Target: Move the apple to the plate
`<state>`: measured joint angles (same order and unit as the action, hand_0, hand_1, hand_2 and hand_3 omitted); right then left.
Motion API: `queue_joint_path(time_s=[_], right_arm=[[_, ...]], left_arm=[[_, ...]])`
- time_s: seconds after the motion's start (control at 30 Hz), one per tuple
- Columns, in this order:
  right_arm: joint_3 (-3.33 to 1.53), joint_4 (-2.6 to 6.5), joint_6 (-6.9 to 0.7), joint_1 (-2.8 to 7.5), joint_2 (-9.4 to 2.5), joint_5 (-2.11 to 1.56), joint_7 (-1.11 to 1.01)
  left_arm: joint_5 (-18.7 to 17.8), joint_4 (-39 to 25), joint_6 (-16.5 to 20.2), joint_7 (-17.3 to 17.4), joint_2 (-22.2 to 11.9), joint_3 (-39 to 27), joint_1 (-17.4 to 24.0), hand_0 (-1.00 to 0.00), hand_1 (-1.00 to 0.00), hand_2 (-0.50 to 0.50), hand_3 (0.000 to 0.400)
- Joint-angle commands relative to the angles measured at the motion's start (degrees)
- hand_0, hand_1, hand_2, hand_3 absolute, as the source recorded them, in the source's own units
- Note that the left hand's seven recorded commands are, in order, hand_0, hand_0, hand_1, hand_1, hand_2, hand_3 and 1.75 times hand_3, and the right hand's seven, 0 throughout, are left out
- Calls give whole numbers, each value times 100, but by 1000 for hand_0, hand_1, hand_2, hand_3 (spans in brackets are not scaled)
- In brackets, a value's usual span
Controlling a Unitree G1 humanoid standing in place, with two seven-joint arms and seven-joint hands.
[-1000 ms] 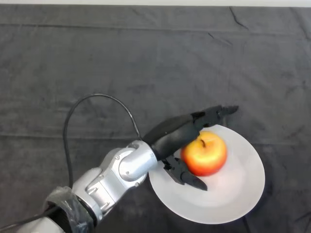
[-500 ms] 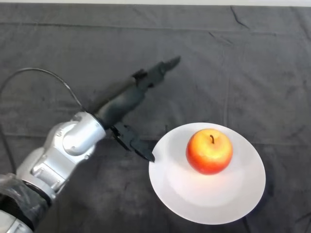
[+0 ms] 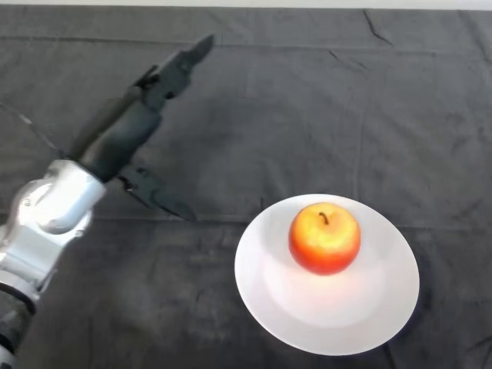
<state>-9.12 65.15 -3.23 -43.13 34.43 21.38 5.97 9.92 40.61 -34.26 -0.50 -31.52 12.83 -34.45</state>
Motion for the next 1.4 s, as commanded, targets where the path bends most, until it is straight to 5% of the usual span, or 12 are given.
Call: queue_joint_path(time_s=[0.03,0.53,1.4], right_arm=[[79,-51,-45,251,36,-50,-48],[71,15,-22,216,34,-40,-41],[58,121,27,164,29,-27,-24]], left_arm=[[-16,262,-175,-113,-346,-217,94,0,0,0,0],[108,1601,-879,-674,-1109,-937,388,0,0,0,0],[64,2688,-495,-1456,-1776,-1672,898,0,0,0,0]])
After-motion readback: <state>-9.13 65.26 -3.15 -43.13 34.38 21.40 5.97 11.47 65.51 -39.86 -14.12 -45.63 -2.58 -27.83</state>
